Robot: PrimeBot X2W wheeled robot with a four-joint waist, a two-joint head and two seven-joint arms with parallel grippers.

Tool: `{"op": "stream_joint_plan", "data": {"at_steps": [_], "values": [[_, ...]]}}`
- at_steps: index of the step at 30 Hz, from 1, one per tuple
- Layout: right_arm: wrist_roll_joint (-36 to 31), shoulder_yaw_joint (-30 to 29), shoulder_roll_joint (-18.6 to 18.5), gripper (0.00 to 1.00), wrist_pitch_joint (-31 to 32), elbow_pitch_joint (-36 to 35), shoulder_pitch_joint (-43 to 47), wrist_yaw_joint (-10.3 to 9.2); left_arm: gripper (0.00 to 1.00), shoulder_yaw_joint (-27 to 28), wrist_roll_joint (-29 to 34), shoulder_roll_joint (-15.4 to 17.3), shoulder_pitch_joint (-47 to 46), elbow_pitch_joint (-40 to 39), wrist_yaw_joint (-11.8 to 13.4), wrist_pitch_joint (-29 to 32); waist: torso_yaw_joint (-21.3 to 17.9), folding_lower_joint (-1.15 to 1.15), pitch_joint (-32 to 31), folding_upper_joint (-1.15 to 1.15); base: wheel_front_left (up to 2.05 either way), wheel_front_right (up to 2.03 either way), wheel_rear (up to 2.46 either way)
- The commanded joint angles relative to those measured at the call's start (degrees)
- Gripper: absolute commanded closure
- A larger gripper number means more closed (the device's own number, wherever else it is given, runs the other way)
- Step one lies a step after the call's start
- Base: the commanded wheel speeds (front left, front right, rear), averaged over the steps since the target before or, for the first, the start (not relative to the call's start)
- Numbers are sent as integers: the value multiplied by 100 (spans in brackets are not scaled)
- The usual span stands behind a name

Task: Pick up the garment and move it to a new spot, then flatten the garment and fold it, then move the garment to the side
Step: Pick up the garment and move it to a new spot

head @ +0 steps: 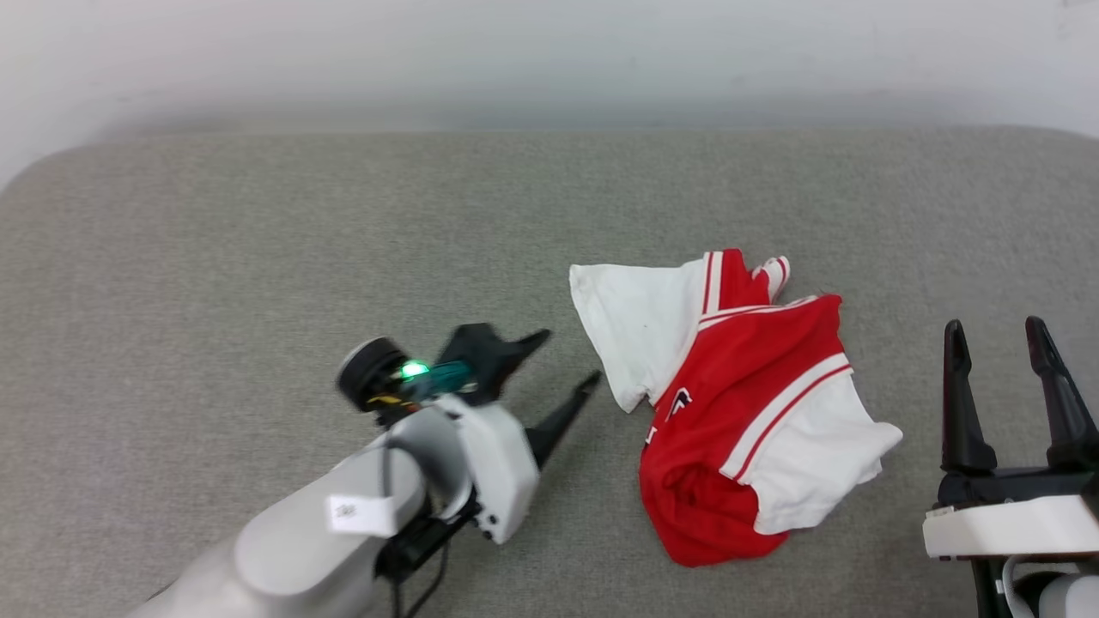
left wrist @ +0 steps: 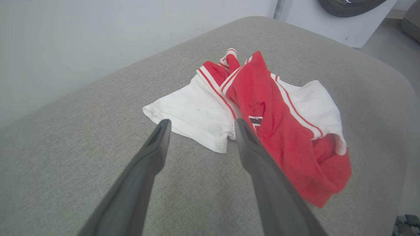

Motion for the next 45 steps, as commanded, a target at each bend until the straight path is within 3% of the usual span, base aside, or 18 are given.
{"op": "stream_joint_plan", "data": {"at_steps": [1, 5, 11, 15, 22, 26, 32, 39, 45], "values": [[-21, -15, 14, 0, -11, 25, 100, -4, 0, 129, -5, 116, 207, -121, 182, -193, 124, 0, -123, 0, 0, 0, 0], [4, -12, 13, 0, -11, 78, 215, -4, 0, 550, -150, 484, 654, -350, 717, -716, 239, 0, -238, 0, 0, 0, 0], [67, 4, 13, 0, -12, 212, 360, -5, 0, 1155, -178, 783, 1360, -537, 1486, -1282, 361, 0, -394, 0, 0, 0, 0], [118, -12, 13, 0, -11, 305, 432, -4, 0, 1793, 78, 794, 1831, -706, 1915, -1366, 423, 0, -469, 0, 0, 0, 0], [187, -32, 13, 0, -12, 408, 493, -4, 0, 3188, 1200, 395, 2875, -1208, 2429, -1367, 477, 0, -553, 0, 0, 0, 0], [221, -22, 13, 0, -11, 479, 531, -4, 0, 3887, 1783, 88, 3443, -1388, 2399, -1368, 486, 0, -587, 0, 0, 0, 0], [267, 0, 12, 0, -11, 578, 573, -4, 0, 4654, 2498, -484, 4061, -1604, 1973, -1364, 492, 0, -647, 0, 0, 0, 0], [361, 17, 12, 0, -12, 683, 647, -4, 0, 5160, 3116, -1013, 4412, -1466, 1330, -1364, 507, 0, -743, 0, 0, 0, 0], [378, 32, 13, 0, -11, 711, 693, -4, 0, 5297, 3497, -1265, 4503, -1343, 955, -1364, 512, 0, -802, 0, 0, 0, 0]]}}
